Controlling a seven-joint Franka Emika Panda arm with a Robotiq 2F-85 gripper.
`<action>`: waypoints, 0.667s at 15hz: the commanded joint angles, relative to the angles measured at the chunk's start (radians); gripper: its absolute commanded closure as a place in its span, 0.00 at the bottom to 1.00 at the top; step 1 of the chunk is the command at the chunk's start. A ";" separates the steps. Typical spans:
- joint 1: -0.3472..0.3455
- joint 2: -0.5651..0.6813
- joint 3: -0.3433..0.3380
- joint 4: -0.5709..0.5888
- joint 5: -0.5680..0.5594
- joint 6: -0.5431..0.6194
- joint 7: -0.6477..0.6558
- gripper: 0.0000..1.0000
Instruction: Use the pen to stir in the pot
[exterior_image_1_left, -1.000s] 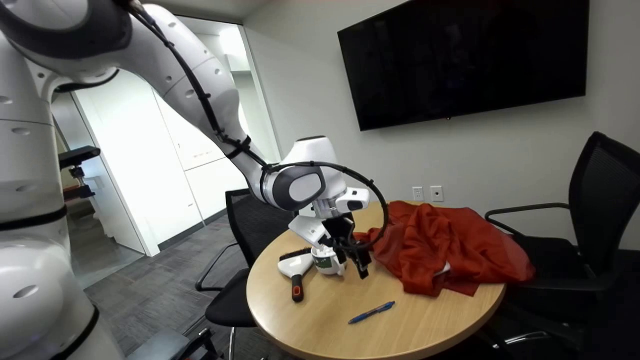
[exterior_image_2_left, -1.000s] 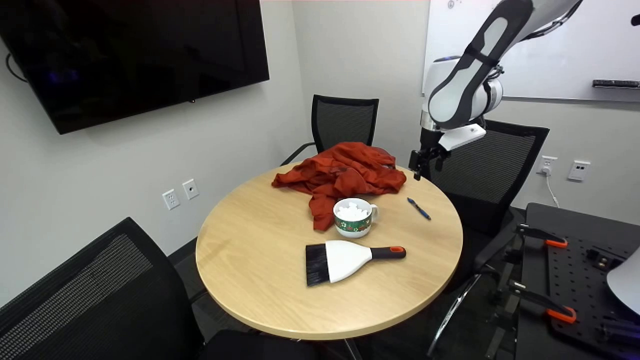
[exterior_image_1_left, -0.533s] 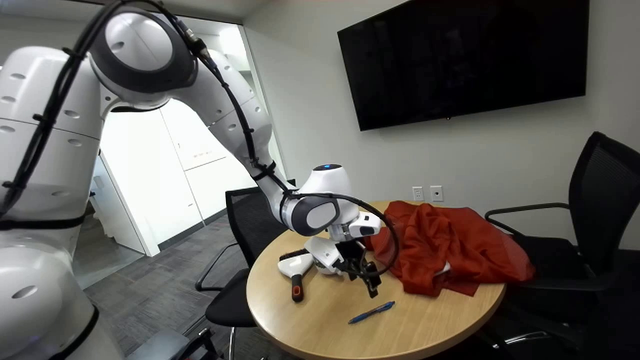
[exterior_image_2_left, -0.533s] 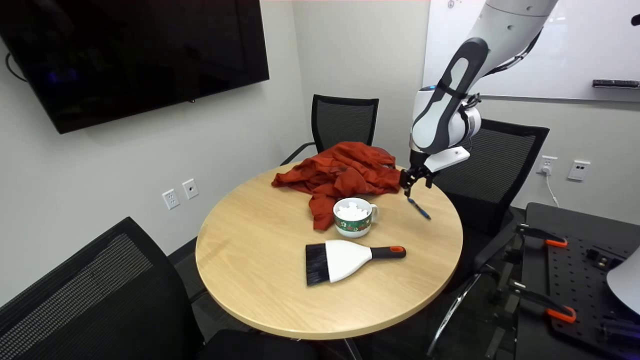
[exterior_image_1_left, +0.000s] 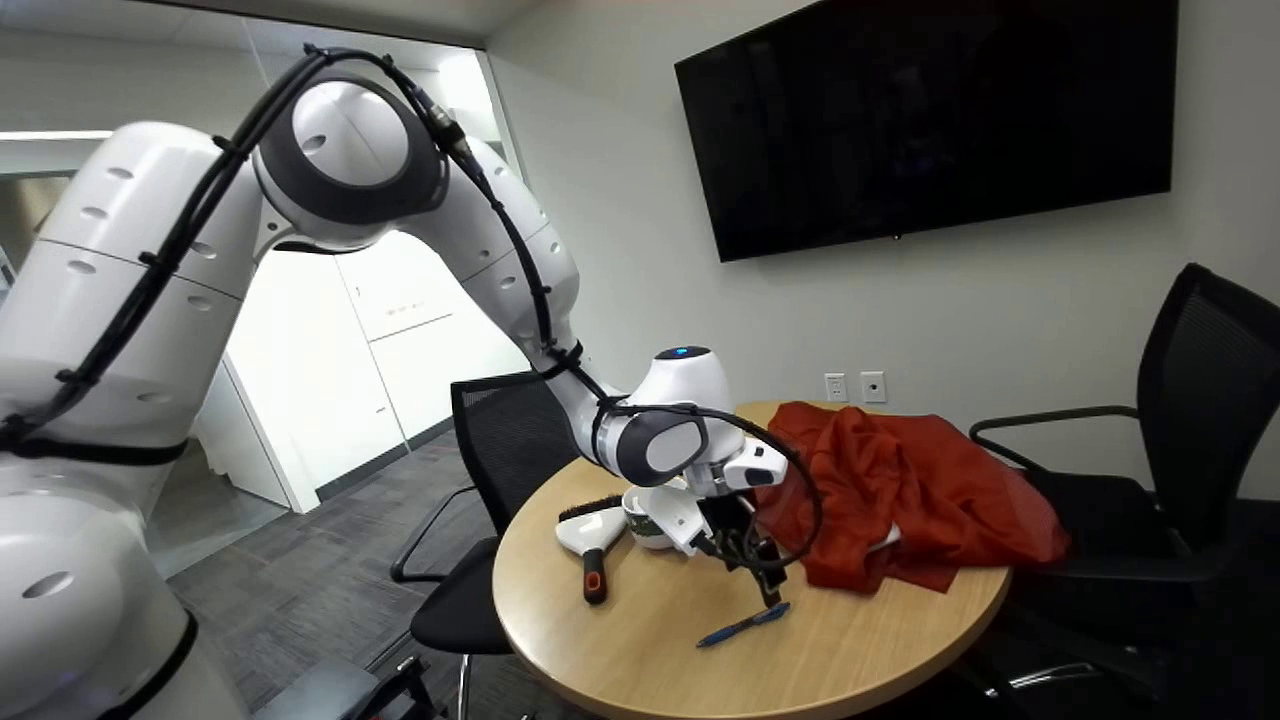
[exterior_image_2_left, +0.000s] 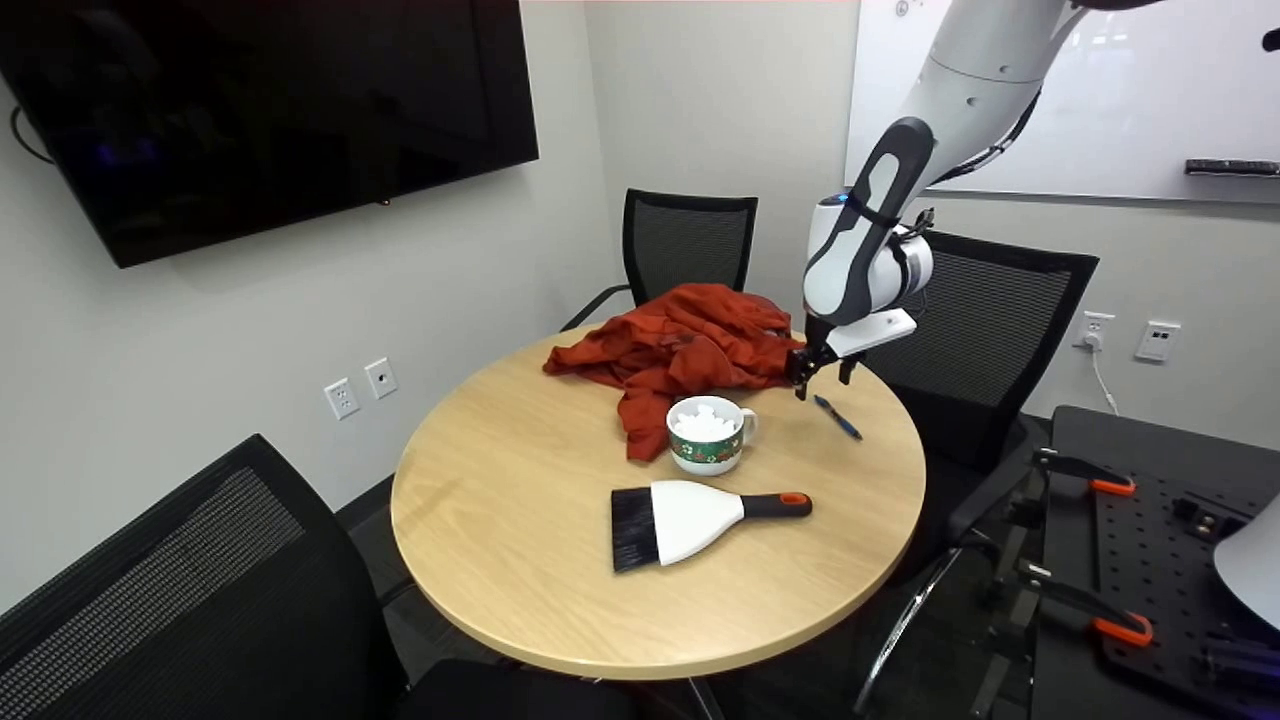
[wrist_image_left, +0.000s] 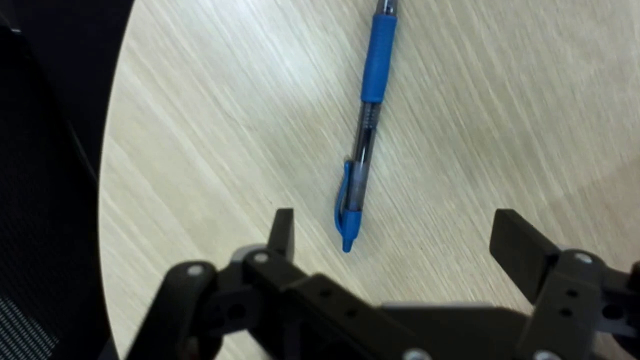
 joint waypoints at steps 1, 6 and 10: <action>0.002 0.040 -0.006 0.051 0.021 -0.022 0.036 0.00; -0.009 0.075 0.001 0.081 0.041 -0.024 0.058 0.00; -0.015 0.094 0.002 0.096 0.057 -0.027 0.059 0.00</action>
